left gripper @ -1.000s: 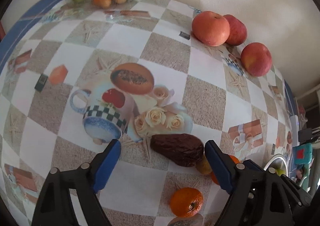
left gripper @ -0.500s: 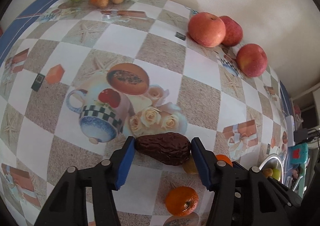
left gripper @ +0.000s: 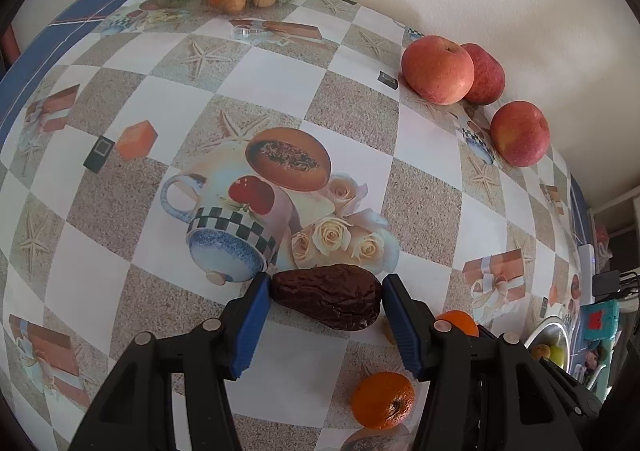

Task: Organize fruits
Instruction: 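Grasp a mandarin orange with the right tool while the left tool holds the date, then carry the date with the left tool into the steel bowl while the right tool carries the orange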

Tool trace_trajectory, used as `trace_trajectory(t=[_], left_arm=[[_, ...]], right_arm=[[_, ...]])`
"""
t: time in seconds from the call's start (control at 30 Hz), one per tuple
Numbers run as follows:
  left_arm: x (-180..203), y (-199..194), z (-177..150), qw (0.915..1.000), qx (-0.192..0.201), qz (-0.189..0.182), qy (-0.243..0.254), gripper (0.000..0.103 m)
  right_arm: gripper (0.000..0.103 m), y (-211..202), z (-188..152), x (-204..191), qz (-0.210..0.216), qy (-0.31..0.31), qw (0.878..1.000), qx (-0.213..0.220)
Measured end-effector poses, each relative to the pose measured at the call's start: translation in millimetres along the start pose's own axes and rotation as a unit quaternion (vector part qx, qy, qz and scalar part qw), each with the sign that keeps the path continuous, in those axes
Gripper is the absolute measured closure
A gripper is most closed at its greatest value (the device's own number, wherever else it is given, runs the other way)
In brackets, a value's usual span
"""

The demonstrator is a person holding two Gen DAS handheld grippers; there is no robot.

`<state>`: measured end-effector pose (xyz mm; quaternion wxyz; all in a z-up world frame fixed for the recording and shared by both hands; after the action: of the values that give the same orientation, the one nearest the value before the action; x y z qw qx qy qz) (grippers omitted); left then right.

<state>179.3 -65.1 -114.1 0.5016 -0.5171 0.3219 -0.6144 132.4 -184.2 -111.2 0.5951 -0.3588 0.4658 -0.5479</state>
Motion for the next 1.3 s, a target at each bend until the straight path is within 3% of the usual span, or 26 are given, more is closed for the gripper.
trace_trajectory(t=[0.7,1.3], left_arm=[[-9,-12,-7,0.9996,-0.007,-0.013,-0.025,0.043],[-2,-55,-32,0.9988,0.006,-0.044,-0.019,0.043]], right_arm=[[0.063,-4,3,-2,-0.010,-0.001,1.000,0.000],[0.063,-41,-18,3,-0.070,-0.015,0.997,0.012]])
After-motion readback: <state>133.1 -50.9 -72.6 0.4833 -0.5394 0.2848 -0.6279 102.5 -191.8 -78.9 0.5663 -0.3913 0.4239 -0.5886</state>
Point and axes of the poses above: each gripper's, at about its wrist camera, not at the fingertips, and y roughly the way its jaws point, x to its right, z to its top, the point moved 8 cm from there along y, roughly the way its jaws point, and after that the axes turned 5 degrees about -y, right-handed, at the moved point
